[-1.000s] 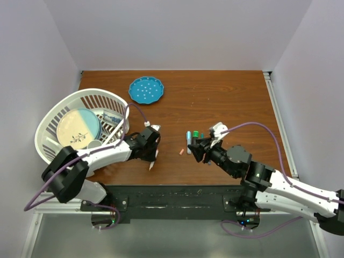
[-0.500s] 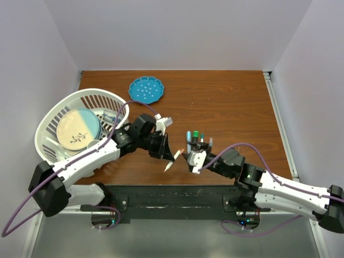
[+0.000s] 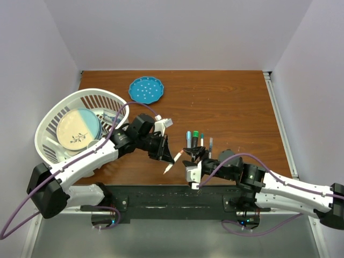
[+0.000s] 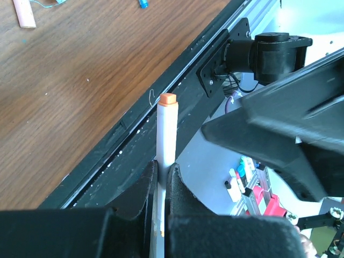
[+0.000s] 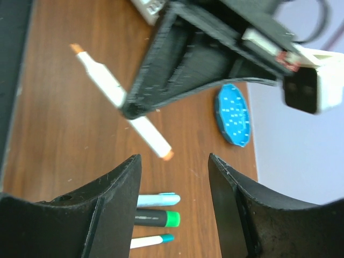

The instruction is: Insert the pens into the pen caps

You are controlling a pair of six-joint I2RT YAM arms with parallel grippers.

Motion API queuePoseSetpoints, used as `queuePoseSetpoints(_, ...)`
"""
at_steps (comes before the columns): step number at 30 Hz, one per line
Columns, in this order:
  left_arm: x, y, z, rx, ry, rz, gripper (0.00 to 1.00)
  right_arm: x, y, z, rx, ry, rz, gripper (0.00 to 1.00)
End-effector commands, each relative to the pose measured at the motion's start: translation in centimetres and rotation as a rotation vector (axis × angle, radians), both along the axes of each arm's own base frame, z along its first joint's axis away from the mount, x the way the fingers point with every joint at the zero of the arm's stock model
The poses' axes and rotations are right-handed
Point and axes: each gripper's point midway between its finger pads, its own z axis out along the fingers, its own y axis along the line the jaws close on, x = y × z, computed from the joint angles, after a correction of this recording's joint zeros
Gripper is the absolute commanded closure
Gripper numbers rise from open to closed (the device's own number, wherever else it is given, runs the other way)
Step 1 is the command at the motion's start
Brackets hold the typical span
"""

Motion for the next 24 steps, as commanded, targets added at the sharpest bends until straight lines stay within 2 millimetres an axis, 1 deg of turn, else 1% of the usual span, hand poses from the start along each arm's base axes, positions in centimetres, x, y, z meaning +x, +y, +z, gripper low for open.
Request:
queuePoseSetpoints(1, 0.3, -0.9, 2.4, -0.054, -0.021, -0.025, 1.00, -0.6, 0.5, 0.2, -0.044, -0.009, 0.034, 0.43)
queuePoseSetpoints(5, 0.3, -1.3, 2.8, -0.080, -0.009, -0.023, 1.00, -0.5, 0.7, -0.3, -0.061, -0.019, 0.030, 0.43)
queuePoseSetpoints(8, 0.3, -1.5, 2.9, -0.090, -0.002, -0.020, 1.00, -0.4, 1.2, 0.0, -0.059, -0.032, 0.033, 0.43)
queuePoseSetpoints(12, 0.0, -1.7, 2.6, -0.100, 0.024, -0.027, 1.00, -0.1, 1.4, 0.0, -0.075, -0.058, 0.025, 0.43)
queuePoseSetpoints(13, -0.1, -1.7, 2.6, -0.103, 0.035, -0.031, 1.00, -0.1, 1.6, -0.4, -0.091, -0.057, 0.029, 0.43)
queuePoseSetpoints(19, -0.4, -2.0, 2.4, -0.122, 0.066, -0.031, 1.00, 0.0, 2.2, 0.0, -0.101, -0.090, 0.028, 0.43)
queuePoseSetpoints(21, -0.5, -2.1, 2.3, -0.123, 0.081, -0.037, 1.00, -0.1, 2.5, -0.2, -0.120, -0.102, 0.033, 0.44)
queuePoseSetpoints(24, -0.6, -2.2, 2.3, -0.135, 0.097, -0.032, 1.00, 0.0, 2.7, -0.7, -0.161, -0.120, 0.027, 0.48)
